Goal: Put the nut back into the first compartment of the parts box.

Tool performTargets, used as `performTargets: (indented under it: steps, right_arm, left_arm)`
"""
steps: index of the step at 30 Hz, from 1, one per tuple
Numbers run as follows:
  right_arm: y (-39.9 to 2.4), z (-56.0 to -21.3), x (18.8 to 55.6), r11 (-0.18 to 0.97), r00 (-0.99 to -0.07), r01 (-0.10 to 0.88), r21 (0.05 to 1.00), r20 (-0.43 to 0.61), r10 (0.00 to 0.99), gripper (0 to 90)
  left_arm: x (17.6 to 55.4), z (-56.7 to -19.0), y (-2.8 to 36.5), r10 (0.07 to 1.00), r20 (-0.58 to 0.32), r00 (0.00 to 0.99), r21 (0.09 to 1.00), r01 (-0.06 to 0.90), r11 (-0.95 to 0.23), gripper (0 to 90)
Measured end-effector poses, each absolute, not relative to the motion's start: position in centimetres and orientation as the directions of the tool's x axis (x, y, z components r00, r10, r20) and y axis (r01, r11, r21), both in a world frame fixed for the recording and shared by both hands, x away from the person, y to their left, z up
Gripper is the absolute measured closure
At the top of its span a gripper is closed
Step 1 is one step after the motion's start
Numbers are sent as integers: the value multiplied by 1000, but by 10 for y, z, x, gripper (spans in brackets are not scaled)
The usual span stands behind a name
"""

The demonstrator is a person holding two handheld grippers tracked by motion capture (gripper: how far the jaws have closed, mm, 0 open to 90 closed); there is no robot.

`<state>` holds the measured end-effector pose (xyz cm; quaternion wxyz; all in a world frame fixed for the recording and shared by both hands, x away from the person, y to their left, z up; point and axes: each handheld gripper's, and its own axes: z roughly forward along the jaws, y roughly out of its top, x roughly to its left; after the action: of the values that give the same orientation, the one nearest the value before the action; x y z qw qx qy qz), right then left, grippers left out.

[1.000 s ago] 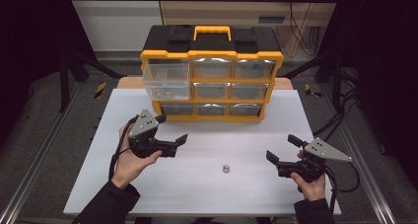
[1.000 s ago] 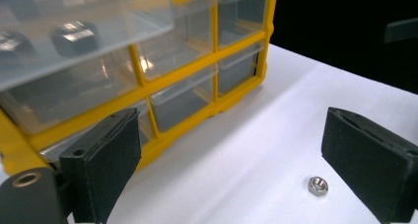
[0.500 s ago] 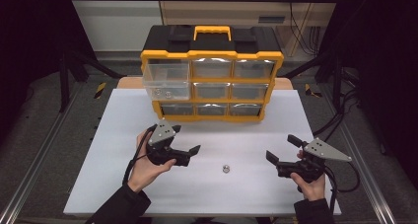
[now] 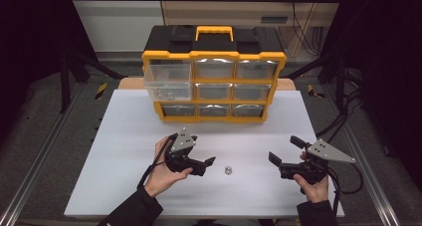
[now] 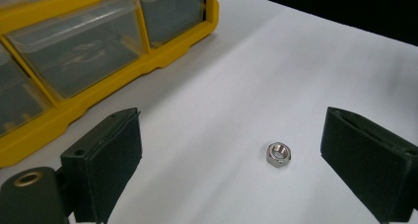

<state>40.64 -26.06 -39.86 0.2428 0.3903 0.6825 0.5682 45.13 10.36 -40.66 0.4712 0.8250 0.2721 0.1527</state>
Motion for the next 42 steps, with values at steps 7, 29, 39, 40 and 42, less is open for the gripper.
performTargets:
  steps: [7,29,39,40,42]
  right_arm:
    - [-261,-398,406,48,-579,257,965,114,807,26]
    - [-260,-398,406,50,-582,257,965,113,805,26]
    - [-260,-398,406,50,-583,254,966,112,805,26]
    - [-260,-398,406,50,-582,254,966,111,805,26]
    - [-260,-398,406,48,-583,258,965,115,804,26]
  left_arm:
    - [452,-416,92,579,-7,815,847,312,-429,84]
    - [455,-452,53,551,-38,834,785,366,-500,124]
    - [457,-462,43,534,-52,844,761,380,-526,218]
    - [457,-463,42,532,-47,845,760,376,-530,237]
    - [456,-464,40,528,-50,848,757,377,-534,263]
